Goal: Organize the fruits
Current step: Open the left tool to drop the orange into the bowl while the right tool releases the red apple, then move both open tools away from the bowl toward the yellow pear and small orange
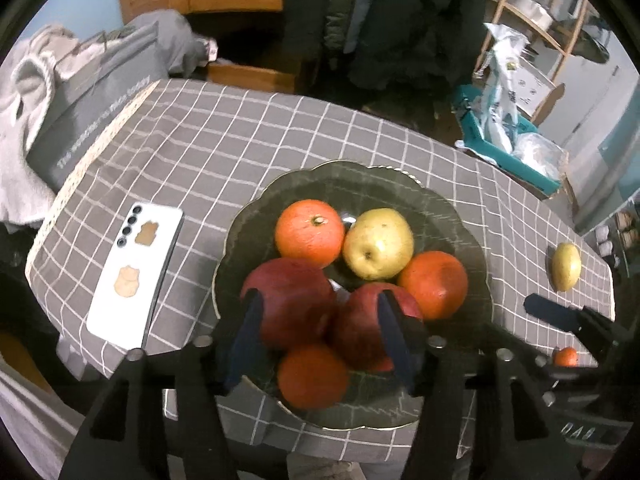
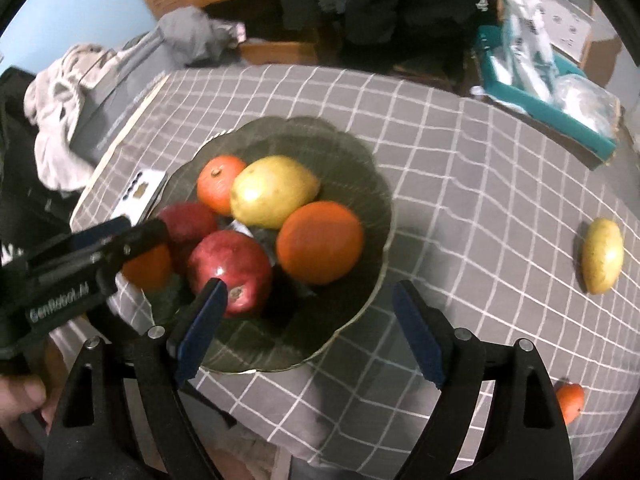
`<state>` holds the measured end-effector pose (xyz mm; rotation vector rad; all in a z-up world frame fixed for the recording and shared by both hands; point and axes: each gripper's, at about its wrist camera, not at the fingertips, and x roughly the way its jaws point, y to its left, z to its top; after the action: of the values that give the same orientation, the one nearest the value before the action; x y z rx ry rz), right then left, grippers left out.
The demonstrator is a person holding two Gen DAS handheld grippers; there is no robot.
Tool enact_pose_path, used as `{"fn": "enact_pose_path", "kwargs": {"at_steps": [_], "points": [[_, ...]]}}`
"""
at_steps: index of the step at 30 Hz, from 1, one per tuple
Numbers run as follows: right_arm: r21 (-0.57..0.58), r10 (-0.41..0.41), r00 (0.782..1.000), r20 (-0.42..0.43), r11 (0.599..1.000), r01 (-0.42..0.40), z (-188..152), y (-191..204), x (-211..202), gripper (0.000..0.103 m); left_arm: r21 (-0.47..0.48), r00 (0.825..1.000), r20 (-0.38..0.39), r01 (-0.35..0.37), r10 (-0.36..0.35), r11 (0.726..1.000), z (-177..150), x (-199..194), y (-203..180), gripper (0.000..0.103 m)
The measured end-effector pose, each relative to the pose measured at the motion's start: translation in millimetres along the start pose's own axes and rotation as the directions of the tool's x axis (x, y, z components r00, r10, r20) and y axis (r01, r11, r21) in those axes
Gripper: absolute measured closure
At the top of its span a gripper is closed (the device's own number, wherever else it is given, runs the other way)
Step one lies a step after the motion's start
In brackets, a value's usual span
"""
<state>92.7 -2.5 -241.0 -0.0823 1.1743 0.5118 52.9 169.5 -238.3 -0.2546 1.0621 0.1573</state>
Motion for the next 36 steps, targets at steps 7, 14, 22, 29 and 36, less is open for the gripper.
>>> {"fn": "enact_pose_path", "kwargs": {"at_steps": [7,14,22,29,36], "points": [[0.032,-0.008,1.0,0.027,0.999,0.007,3,-11,-12,0.018,0.041,1.0,0.015,-0.009,0.009,0.999,1,-3,-16,0.028],[0.041,-0.061,0.995,0.08,0.998,0.058,5,-18,-36,0.018,0.054,1.0,0.03,-0.01,0.008,0.999,1,-10,-25,0.024],[0.064,-0.142,0.974,0.174,0.989,0.133,8,-31,-81,0.018,0.103,0.997,0.071,0.0,-0.007,0.995,2,-32,-49,0.016],[0.082,-0.197,0.953,0.229,0.98,0.183,2,-42,-113,0.018,0.148,0.995,0.092,0.025,-0.039,0.989,1,-47,-76,0.012],[0.12,-0.243,0.944,0.224,0.968,0.221,-14,-68,-131,0.018,0.174,0.994,0.064,0.075,-0.087,0.982,0,-47,-108,0.011]]}}
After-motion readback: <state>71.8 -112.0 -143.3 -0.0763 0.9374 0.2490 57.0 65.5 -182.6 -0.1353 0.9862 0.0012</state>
